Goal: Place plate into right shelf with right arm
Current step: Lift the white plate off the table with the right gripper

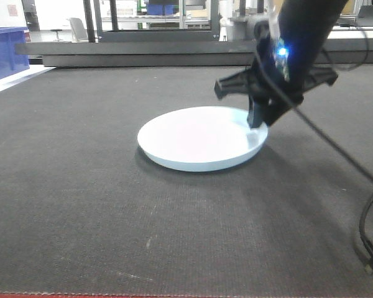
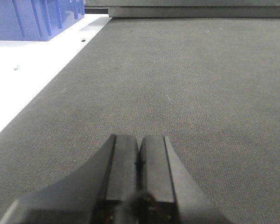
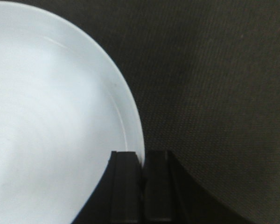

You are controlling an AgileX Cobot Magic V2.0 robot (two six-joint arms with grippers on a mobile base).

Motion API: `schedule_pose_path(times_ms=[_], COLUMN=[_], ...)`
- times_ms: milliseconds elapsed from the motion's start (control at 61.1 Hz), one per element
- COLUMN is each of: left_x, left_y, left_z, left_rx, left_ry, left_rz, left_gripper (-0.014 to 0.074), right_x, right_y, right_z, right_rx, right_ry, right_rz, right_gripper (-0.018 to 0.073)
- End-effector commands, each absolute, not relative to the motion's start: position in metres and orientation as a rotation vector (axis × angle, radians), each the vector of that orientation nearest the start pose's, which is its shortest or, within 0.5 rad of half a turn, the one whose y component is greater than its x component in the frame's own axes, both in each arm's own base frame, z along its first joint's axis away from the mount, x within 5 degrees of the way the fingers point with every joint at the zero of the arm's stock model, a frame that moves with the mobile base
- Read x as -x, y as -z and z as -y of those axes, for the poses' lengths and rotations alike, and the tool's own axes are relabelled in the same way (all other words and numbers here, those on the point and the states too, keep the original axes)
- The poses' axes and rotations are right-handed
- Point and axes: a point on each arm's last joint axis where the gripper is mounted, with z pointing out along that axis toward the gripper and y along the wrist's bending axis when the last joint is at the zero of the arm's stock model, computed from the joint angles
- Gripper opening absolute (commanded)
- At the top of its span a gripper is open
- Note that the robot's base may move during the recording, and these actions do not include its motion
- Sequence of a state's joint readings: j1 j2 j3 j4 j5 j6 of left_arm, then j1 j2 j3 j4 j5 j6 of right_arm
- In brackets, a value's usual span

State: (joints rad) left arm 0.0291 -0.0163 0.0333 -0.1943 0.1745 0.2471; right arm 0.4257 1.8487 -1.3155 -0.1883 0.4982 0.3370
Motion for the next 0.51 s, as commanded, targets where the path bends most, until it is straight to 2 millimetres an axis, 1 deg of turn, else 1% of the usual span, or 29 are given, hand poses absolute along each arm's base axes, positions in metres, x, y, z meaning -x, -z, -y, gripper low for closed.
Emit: schedule_pose_path(times_ms=[0,65,114,213,327,491], left_x=[-0.056,-0.056,-0.056,-0.056,-0.056,-0.056], left_y=[-0.193,-0.193,-0.193,-0.193,-0.193,-0.193], left_z=[0.0,0.0,0.0,0.0,0.0,0.0], left_rx=[-0.023,-0.023,-0.023,-0.023,-0.023,-0.023], left_ry=[-0.044,-0.044,-0.044,-0.044,-0.044,-0.044], left_rz=[-1.583,-1.583,-1.583,-1.583,-1.583,-1.583], left_gripper=[-0.0047,-0.0047,-0.0047,-0.0047,-0.0047,-0.0047], right_x=[-0.364,-0.357,-0.349,-0.333,-0.305,-0.263], right_y=[-0.278,-0.29,-0.3,-0.311,-0.323,-0.332], right_z=[-0.154,-0.151,-0.147,-0.14,-0.128,-0.11], right_rx=[0.298,0.302,0.304,0.307,0.315,0.329], right_ry=[-0.156,-0.155,-0.158,-0.167,-0.183,-0.205], right_rz=[-2.319,-2.285,-2.256,-2.214,-2.147,-2.049], right_gripper=[0.0025,0.0025,0.0025,0.0025,0.0025,0.0025])
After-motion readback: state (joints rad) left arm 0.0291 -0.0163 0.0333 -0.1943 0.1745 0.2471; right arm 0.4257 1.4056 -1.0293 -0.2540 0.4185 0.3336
